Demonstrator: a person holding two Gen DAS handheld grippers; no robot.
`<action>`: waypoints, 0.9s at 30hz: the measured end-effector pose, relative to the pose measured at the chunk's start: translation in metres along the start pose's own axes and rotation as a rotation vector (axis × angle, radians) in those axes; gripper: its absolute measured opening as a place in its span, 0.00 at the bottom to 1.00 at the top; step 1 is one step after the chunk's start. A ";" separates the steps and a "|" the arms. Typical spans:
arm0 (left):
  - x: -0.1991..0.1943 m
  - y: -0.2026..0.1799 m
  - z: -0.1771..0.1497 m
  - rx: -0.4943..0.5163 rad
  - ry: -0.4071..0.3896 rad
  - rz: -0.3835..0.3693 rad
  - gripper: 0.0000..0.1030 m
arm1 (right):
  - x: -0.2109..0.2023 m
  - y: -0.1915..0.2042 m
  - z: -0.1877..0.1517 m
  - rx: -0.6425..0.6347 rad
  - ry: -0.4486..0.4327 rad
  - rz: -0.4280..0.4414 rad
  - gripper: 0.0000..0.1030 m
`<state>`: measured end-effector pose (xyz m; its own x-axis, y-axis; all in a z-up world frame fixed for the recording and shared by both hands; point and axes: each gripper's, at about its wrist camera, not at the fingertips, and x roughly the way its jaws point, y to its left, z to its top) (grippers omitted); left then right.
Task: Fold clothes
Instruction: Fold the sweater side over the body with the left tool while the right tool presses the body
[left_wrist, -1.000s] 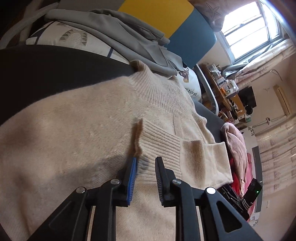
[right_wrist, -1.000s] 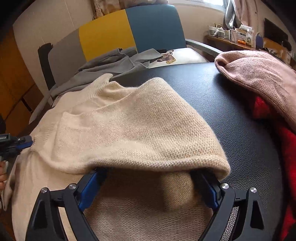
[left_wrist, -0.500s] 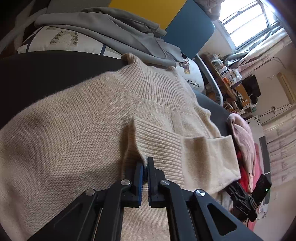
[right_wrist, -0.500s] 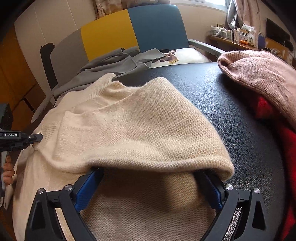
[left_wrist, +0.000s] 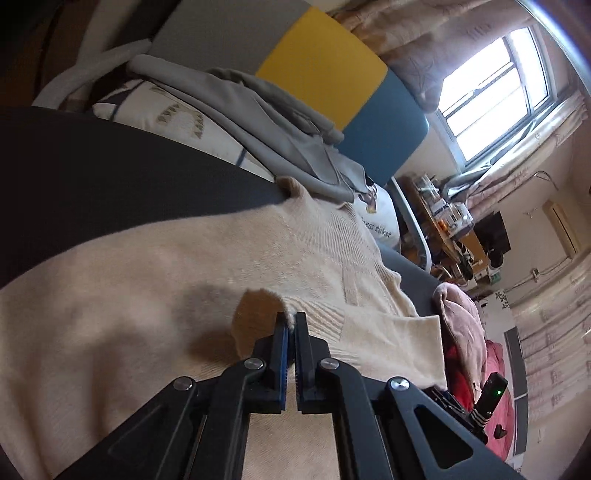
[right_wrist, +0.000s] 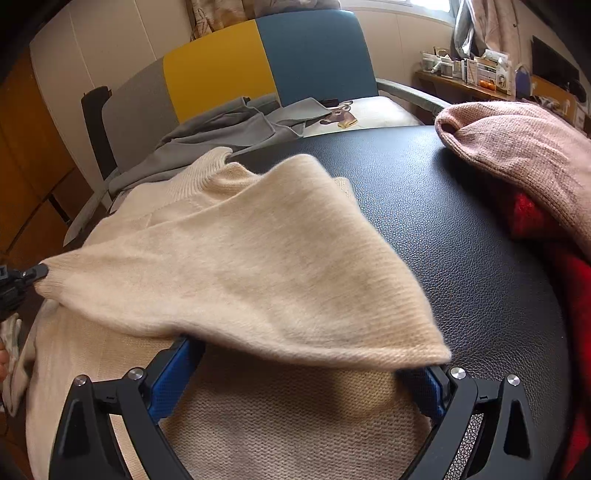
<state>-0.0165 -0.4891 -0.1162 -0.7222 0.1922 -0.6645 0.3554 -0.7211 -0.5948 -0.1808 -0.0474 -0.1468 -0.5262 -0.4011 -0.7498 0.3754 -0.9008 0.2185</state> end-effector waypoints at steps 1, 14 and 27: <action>-0.003 0.003 -0.003 0.001 0.001 0.008 0.01 | 0.000 0.000 0.000 0.003 -0.001 0.007 0.98; -0.011 0.044 -0.024 -0.014 0.080 0.133 0.00 | -0.009 -0.003 -0.002 0.039 -0.012 0.095 1.00; 0.036 0.042 -0.005 -0.064 0.243 -0.017 0.19 | -0.011 -0.004 -0.007 0.050 -0.018 0.108 1.00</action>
<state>-0.0249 -0.5094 -0.1676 -0.5673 0.3642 -0.7386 0.3864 -0.6743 -0.6293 -0.1708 -0.0377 -0.1438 -0.4984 -0.4984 -0.7093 0.3921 -0.8593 0.3283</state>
